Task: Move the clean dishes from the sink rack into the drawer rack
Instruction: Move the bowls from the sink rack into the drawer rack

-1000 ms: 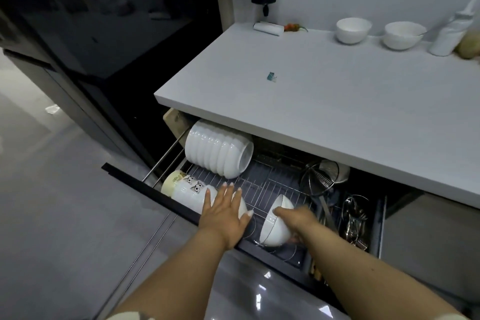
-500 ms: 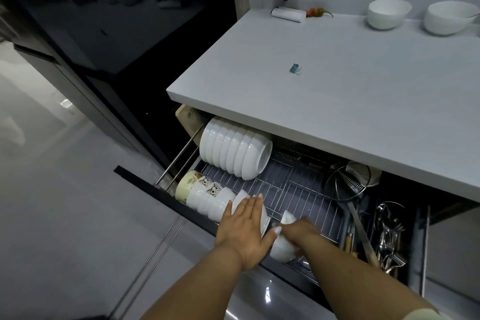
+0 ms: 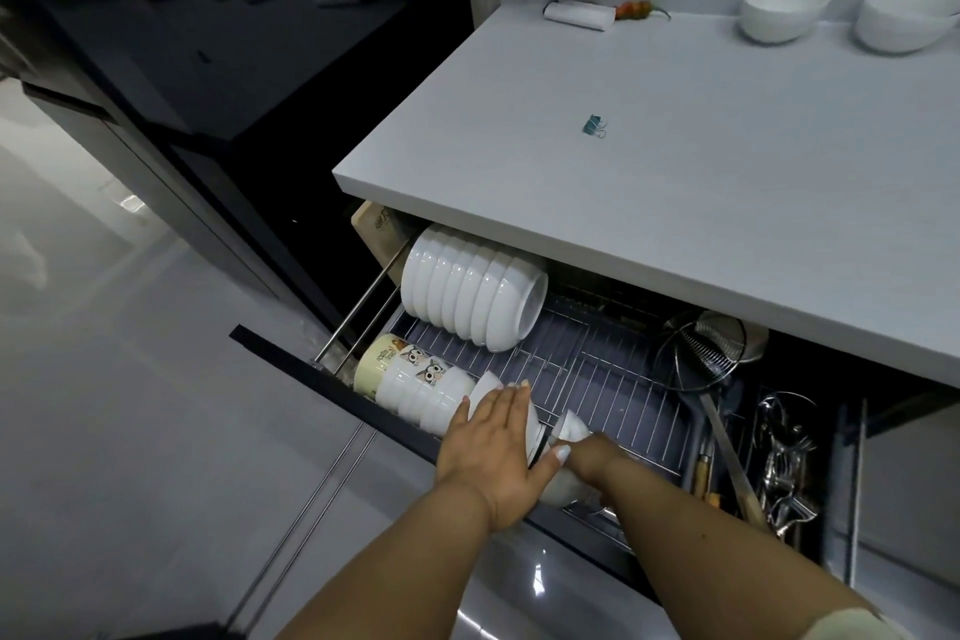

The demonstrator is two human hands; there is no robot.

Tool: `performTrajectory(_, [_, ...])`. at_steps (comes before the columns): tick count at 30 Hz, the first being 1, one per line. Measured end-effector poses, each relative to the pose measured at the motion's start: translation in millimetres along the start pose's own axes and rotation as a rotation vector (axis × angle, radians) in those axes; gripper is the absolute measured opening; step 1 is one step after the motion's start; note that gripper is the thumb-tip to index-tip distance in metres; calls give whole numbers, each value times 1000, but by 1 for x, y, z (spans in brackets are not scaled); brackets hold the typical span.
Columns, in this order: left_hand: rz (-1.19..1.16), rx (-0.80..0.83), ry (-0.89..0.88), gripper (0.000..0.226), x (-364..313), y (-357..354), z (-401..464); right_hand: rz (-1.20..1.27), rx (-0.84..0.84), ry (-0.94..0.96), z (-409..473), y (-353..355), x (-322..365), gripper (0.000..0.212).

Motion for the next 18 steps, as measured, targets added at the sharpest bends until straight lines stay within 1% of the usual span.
performTrajectory(1, [3,2,4,95,0,0,1,-63,-29,5,-3,3,1,66])
performTrajectory(3, [2,-2,8,85,1,-1,2,-146,-153,36,-12,14,3,67])
performTrajectory(5, [-2,3,15,81,1,-1,3,-115,-213,83,-18,23,4,62])
performTrajectory(9, [22,64,53,77,-3,2,3,-99,-210,198,-34,41,2,53])
performTrajectory(12, [41,79,96,69,-11,6,1,-30,-201,253,-41,54,-8,30])
performTrajectory(15, [-86,60,129,62,-31,7,0,95,-196,271,-59,74,-18,27])
performTrajectory(18, [-220,42,98,54,-73,10,2,210,-210,309,-77,101,-33,27])
Point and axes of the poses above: each hand's wrist, its own z-axis towards the middle knuckle, its own y-axis out of the back of the hand, x = y × z, the point moved 1 cm from there along z, towards the middle knuckle, and after that the axes turned 4 degrees about -x, right-handed, at the moved point
